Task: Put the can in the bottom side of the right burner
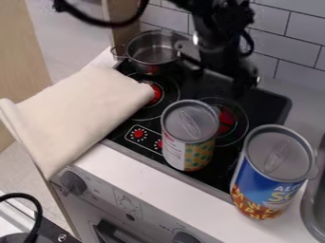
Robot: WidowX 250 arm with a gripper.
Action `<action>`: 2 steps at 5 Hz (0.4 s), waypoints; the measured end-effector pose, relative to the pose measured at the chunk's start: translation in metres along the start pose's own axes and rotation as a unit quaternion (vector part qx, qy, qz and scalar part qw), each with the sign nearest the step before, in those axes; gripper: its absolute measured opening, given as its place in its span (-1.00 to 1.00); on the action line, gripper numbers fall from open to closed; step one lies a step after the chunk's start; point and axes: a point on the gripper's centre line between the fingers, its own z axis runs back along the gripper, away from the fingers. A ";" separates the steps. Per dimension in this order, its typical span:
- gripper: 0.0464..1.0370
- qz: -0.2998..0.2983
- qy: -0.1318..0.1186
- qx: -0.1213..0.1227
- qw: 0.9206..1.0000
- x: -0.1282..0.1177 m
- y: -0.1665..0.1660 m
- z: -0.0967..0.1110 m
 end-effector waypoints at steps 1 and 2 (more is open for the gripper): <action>0.93 0.023 0.014 0.036 0.999 0.012 0.014 -0.007; 0.93 0.028 0.020 0.069 0.997 0.012 0.034 -0.008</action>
